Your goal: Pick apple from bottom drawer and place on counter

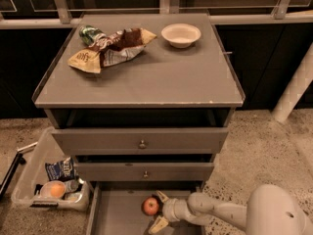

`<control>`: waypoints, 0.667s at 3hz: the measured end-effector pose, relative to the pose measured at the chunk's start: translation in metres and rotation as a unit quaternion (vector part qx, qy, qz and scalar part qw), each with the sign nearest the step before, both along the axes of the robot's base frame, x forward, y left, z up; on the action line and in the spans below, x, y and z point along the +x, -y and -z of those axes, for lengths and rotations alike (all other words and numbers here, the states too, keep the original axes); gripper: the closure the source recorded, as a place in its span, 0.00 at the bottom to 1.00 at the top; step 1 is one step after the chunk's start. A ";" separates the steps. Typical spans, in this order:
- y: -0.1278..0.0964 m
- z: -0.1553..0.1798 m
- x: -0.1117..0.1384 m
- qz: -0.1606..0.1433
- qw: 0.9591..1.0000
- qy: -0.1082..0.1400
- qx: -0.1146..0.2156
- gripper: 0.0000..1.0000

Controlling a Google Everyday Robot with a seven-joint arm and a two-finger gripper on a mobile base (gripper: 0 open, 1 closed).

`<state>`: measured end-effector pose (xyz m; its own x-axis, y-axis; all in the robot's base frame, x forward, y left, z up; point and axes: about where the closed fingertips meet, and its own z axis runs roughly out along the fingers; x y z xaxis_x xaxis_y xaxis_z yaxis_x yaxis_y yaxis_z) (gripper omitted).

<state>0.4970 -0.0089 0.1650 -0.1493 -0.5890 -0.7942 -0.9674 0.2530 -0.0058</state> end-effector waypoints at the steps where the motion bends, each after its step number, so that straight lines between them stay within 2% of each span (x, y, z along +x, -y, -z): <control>1: -0.003 0.023 0.013 0.011 1.000 0.018 -0.018 0.00; 2: -0.003 0.039 0.024 0.027 0.999 0.026 -0.031 0.00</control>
Offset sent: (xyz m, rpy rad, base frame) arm 0.0394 -0.0009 -0.0578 -0.0975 -0.0769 -0.0975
